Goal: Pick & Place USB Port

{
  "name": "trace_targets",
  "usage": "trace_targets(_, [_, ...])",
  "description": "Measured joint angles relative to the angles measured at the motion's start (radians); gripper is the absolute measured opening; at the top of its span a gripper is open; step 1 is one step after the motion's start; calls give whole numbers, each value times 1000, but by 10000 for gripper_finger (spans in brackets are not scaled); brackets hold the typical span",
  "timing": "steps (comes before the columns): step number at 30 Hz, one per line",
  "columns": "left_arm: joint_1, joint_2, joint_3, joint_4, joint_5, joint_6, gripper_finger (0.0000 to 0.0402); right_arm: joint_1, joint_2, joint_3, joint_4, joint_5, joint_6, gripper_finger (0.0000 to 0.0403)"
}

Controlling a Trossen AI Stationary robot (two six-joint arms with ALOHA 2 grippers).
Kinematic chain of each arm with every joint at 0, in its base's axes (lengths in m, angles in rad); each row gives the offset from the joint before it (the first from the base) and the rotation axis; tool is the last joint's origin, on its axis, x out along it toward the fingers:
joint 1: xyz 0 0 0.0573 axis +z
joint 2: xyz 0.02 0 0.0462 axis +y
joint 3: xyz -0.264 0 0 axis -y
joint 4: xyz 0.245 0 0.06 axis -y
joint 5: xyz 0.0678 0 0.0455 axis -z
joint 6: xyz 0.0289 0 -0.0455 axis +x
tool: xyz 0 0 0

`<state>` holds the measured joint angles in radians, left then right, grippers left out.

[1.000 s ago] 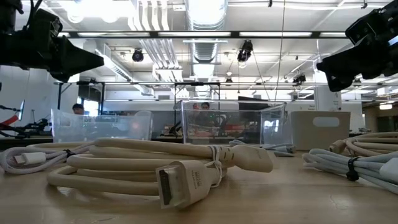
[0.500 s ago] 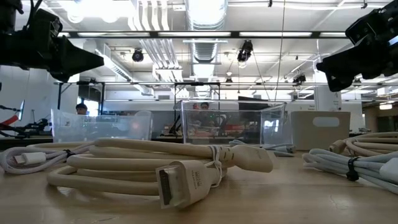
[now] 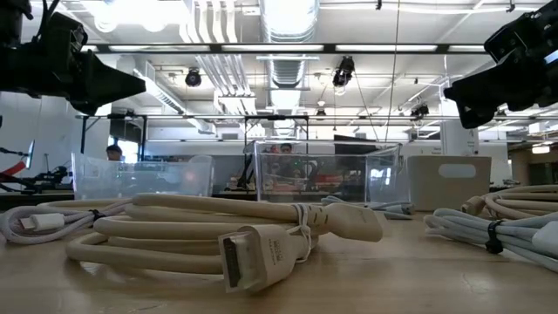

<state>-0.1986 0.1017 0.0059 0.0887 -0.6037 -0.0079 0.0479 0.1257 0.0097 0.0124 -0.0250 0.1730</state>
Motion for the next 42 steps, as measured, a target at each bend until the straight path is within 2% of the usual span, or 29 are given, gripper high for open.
trace_targets(15, [0, 0, 0, 18, 18, -3, 94, 0, 0, 0, 0, 0, 0, 85])
trace_targets(17, [0, 0, 0, 18, 98, -35, 94, 0, 0, 0, 0, 0, -3, 86])
trace_targets(21, [0, 0, 0, 17, 334, -79, 94, 0, 0, 0, 16, 1, -44, 84])
trace_targets(23, [-1, 3, 0, 17, 410, -141, 94, 0, 0, 0, 33, 1, -58, 81])
trace_targets(29, [0, 65, 1, 15, 436, -172, 96, 0, 0, 0, 127, 1, -204, 70])
trace_targets(32, [0, 121, 11, 8, 452, -186, 113, 0, 0, 0, 184, 1, -257, 68])
trace_targets(38, [0, 260, 86, 8, 510, -168, 181, 0, 0, 0, 320, 2, -353, 76])
trace_targets(42, [0, 358, 135, -3, 582, -140, 206, 0, 5, 0, 472, 38, -365, 84])
